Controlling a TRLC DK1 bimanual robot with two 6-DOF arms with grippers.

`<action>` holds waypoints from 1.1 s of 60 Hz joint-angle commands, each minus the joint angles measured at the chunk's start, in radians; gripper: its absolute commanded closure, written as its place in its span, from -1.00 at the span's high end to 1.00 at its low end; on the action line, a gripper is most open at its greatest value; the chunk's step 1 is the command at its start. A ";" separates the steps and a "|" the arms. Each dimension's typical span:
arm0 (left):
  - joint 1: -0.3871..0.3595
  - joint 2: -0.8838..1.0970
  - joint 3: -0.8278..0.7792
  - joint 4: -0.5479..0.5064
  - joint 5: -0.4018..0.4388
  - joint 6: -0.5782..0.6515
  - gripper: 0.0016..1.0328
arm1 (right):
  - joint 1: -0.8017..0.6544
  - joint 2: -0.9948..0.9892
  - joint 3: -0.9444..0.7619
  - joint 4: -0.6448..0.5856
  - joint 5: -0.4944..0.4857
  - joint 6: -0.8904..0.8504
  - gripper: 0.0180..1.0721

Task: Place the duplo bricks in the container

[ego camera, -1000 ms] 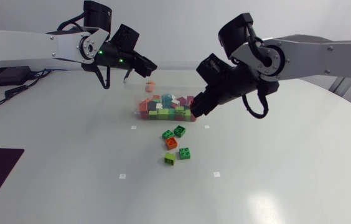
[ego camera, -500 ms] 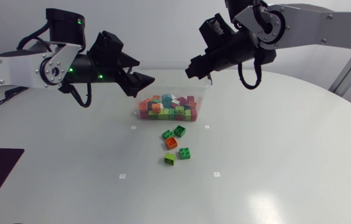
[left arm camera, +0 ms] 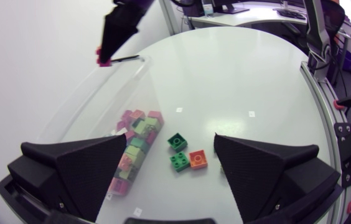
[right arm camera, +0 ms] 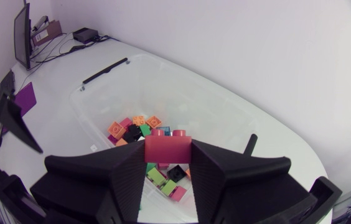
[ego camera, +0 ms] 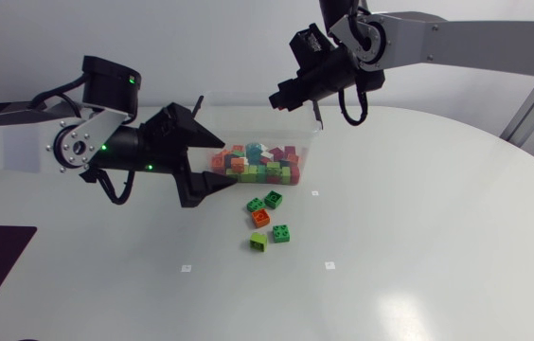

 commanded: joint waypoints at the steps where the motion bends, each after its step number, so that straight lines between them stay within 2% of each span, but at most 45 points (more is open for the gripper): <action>1: -0.027 0.027 -0.025 -0.027 0.020 0.082 0.90 | -0.015 0.060 0.057 0.011 0.012 0.031 -0.46; 21: -0.067 0.122 0.009 -0.142 0.035 0.252 0.90 | -0.025 0.235 0.273 -0.038 0.027 0.046 -0.40; 26: -0.084 0.136 0.023 -0.181 0.035 0.289 0.89 | -0.024 0.261 0.308 -0.048 0.042 0.052 0.02; 32: -0.105 0.152 0.046 -0.231 0.021 0.336 0.88 | -0.022 0.275 0.338 -0.065 0.055 0.052 0.70; 35: -0.116 0.159 0.052 -0.251 0.006 0.364 0.88 | -0.022 0.273 0.341 -0.065 0.056 0.052 0.84; 52: -0.191 0.231 0.113 -0.371 -0.080 0.478 0.87 | -0.038 0.172 0.287 -0.068 0.052 0.048 0.90; 66: -0.211 0.316 0.202 -0.457 -0.124 0.514 0.83 | -0.034 -0.028 0.034 -0.001 0.048 0.046 0.90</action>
